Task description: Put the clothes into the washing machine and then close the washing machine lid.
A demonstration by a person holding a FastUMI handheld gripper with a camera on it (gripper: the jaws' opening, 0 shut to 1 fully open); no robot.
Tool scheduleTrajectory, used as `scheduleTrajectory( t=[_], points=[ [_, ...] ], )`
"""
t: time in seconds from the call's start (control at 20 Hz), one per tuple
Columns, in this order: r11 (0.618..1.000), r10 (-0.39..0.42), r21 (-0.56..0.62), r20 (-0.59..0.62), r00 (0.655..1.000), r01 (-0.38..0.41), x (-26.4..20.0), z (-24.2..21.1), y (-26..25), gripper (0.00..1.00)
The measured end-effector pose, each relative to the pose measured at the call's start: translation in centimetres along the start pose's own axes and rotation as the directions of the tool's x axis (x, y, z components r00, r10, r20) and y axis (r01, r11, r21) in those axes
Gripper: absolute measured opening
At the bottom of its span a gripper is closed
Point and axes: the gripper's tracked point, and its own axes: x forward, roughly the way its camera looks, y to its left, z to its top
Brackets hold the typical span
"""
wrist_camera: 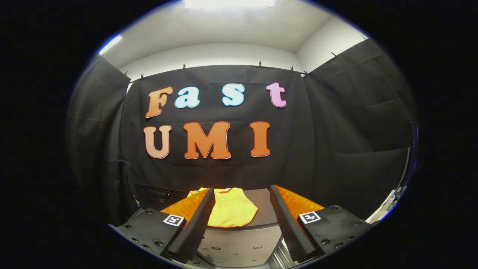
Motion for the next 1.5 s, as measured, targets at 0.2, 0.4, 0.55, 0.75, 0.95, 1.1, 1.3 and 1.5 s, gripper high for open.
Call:
scheduleTrajectory(
  t=[0.2,0.4,0.55,0.75,0.95,1.1,1.3,1.5],
  points=[
    [1.0,0.012,0.01,-0.01,1.0,-0.012,0.1,-0.5,0.7,0.96],
    [1.0,0.025,0.004,-0.004,1.0,-0.025,0.8,0.0,1.4,0.96],
    [0.998,0.053,-0.023,0.003,0.999,-0.053,2.5,1.0,2.5,0.96],
    [0.992,0.09,-0.089,-0.052,0.995,-0.094,6.3,0.5,5.0,0.96],
    [0.979,0.167,-0.096,-0.142,0.976,-0.181,11.7,-2.0,8.4,0.96],
    [0.975,0.178,-0.092,-0.22,0.959,-0.202,16.2,-4.4,9.5,0.96],
    [0.963,0.166,-0.138,-0.377,0.911,-0.232,21.2,-8.7,10.2,0.96],
    [0.957,0.161,-0.128,-0.509,0.846,-0.259,25.1,-13.3,11.0,0.97]
  ],
)
